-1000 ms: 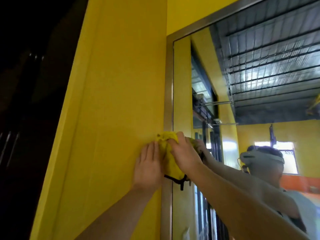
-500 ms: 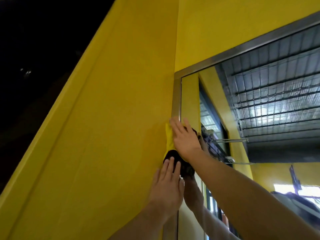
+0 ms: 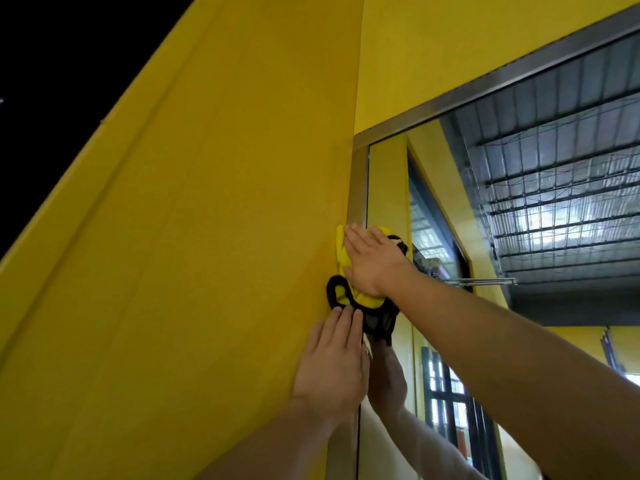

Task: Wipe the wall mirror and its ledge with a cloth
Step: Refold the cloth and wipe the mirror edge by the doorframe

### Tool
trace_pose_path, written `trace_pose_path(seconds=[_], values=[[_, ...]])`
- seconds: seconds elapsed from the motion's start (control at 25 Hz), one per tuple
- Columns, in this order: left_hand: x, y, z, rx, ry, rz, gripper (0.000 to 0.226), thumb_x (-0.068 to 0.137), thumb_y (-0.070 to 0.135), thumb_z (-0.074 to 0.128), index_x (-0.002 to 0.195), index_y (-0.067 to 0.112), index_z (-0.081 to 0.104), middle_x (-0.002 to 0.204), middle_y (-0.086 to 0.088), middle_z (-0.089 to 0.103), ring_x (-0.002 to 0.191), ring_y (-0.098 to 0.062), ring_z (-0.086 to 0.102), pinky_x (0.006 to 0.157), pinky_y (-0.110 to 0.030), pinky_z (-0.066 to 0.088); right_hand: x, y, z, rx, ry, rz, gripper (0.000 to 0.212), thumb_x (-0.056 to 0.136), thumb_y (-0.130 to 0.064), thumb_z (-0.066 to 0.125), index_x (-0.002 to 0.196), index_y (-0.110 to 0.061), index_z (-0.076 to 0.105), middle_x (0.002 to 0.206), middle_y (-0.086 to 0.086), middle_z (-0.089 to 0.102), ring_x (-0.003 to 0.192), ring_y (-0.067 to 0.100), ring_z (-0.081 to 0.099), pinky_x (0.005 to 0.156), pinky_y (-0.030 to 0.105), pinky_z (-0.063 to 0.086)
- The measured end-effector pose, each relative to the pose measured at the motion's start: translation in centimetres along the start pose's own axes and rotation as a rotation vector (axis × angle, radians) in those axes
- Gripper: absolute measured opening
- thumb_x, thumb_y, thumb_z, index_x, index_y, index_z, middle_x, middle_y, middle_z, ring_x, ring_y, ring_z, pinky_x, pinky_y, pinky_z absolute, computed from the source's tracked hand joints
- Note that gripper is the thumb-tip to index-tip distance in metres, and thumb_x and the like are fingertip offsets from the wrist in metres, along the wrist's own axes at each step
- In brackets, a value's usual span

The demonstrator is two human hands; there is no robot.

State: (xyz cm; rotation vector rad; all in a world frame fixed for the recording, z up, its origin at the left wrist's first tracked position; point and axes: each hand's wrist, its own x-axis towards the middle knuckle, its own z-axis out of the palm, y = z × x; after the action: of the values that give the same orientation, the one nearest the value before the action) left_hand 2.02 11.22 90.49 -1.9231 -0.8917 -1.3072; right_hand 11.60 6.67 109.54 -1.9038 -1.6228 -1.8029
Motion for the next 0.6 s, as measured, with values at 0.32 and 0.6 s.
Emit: trace_pose_path(seconds=[0.32,0.6], values=[[2.8,-1.8,-5.1,0.386,-0.141,0.007,0.061,0.109,0.04,0.003,0.159,0.013,-0.02,0.166,-0.005,-0.027,0.153,-0.025,-0.029,0.123,-0.057,-0.014,5.1,1.9,-2.7,0.081,0.034,0.147,0.063,0.11,-0.036,0.023,0.163,-0.007,0.003,0.171,0.007,-0.011,0.158,0.024,-0.009,0.128,0.046,-0.003],[-9.5,-0.7,-3.1,0.543,-0.269,-0.009,0.066,0.108,0.041,0.005,0.158,0.005,-0.019,0.165,-0.018,-0.026,0.153,-0.035,-0.027,0.119,-0.063,-0.02,-6.5,-6.5,3.0,0.103,0.053,0.07,0.066,0.109,-0.044,0.02,0.162,-0.006,0.007,0.171,0.01,-0.009,0.158,0.026,-0.009,0.128,0.045,-0.002]])
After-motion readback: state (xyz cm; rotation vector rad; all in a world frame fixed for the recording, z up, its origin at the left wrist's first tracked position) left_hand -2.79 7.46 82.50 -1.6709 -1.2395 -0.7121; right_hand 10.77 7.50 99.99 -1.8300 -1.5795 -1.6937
